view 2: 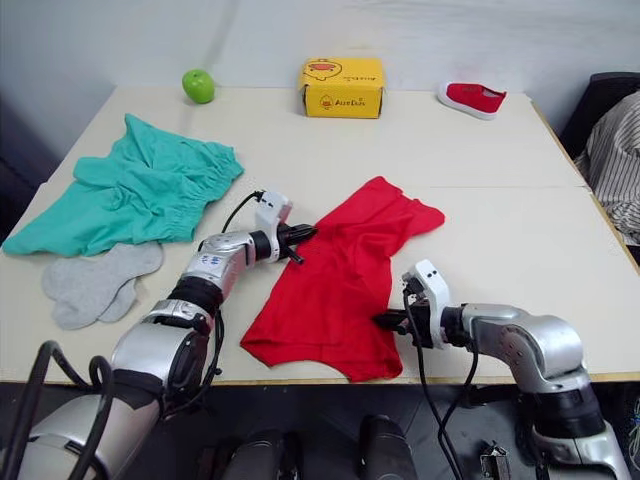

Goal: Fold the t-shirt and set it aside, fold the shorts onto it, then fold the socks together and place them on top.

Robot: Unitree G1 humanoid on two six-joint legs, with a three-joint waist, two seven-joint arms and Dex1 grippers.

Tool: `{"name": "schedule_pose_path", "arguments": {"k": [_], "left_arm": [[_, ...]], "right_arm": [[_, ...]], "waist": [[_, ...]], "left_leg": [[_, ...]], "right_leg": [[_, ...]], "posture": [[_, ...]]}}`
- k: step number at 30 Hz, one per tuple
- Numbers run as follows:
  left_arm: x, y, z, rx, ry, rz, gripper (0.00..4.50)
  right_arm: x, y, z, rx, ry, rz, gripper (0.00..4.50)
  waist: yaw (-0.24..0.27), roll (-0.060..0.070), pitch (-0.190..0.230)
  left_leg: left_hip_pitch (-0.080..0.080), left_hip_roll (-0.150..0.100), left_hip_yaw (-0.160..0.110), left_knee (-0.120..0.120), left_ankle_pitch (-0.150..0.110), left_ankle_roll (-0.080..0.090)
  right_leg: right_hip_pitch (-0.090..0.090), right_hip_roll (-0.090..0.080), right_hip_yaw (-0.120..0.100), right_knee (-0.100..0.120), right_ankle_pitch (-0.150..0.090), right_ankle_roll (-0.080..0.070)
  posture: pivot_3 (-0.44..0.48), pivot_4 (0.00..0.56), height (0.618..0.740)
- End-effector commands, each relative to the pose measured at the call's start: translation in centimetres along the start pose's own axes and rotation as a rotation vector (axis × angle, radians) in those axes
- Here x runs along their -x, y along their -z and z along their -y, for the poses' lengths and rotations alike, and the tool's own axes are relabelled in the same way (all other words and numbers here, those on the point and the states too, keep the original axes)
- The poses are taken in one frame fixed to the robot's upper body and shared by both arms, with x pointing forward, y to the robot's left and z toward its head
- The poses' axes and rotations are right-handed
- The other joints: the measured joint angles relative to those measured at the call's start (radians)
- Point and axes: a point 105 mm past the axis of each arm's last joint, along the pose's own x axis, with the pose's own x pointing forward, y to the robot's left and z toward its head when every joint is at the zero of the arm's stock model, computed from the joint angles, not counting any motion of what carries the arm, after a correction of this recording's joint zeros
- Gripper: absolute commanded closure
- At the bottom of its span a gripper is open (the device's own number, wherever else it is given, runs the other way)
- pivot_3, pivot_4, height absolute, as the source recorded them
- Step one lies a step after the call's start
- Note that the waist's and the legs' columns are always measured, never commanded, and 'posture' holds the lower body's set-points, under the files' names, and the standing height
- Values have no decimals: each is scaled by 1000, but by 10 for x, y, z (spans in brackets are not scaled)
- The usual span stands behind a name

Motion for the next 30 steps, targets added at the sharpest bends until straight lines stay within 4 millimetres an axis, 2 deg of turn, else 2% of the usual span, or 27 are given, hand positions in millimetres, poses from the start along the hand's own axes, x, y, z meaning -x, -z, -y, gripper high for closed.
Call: {"name": "schedule_pose_path", "arguments": {"k": [1,6,11,14,16,17,19,21,23,25,29,30], "left_arm": [[17,-5,-19,-1,-108,52,4500],[36,-7,-33,7,-200,84,4500],[48,-7,-40,13,-242,101,4500],[52,-5,-43,15,-267,96,4500],[56,-3,-39,-7,-239,89,4500],[57,-2,-38,-24,-228,83,4073],[63,-3,-38,-58,-225,78,3552],[77,-8,-39,-128,-215,84,2926],[97,-16,-35,-280,-187,93,2263],[116,-18,-27,-453,-130,91,1643],[150,-1,-5,-800,72,-2,273],[156,4,-3,-871,104,-18,15]], "right_arm": [[-10,-21,6,64,-23,39,4461],[-23,-37,22,110,-24,54,4461],[-30,-48,27,150,-35,74,4461],[-33,-51,24,139,-66,87,4461],[-29,-54,11,107,-148,108,4461],[-26,-55,6,101,-179,110,4028],[-20,-56,-1,141,-209,121,3476],[-5,-58,3,213,-182,154,2762],[16,-63,12,356,-131,203,2036],[30,-57,23,597,-62,169,1369],[50,-44,45,942,2,117,0],[52,-38,49,1019,-1,88,0]], "waist": [[-6,0,0],[0,0,0],[2,1,0],[2,1,0],[1,1,0],[1,1,1],[1,1,1],[1,1,1],[1,2,1],[1,2,1],[0,3,2],[0,3,2]], "left_leg": [[0,0,0,0,0,0],[0,0,1,0,1,-1],[0,0,1,0,1,-1],[0,0,1,0,1,-1],[0,0,1,0,1,-1],[0,0,1,0,1,-1],[0,0,1,0,1,-1],[0,0,1,0,1,-1],[0,0,1,0,0,-1],[0,0,1,-1,0,-2],[1,0,3,-2,0,-2],[2,1,4,-2,0,-2]], "right_leg": [[0,0,0,0,0,0],[0,0,1,1,0,0],[0,0,1,0,0,0],[0,0,1,1,0,0],[0,0,1,0,0,0],[0,0,1,0,0,0],[0,0,0,0,0,0],[0,0,0,0,0,0],[-1,0,0,0,0,0],[-1,0,1,-1,0,0],[-1,0,1,-2,0,0],[0,0,1,-2,0,0]], "posture": [[0,150,740],[0,150,740],[0,150,740],[0,150,740],[0,150,740],[0,150,740],[0,150,740],[0,150,740],[0,150,740],[0,150,740],[0,150,740],[0,150,740]]}}
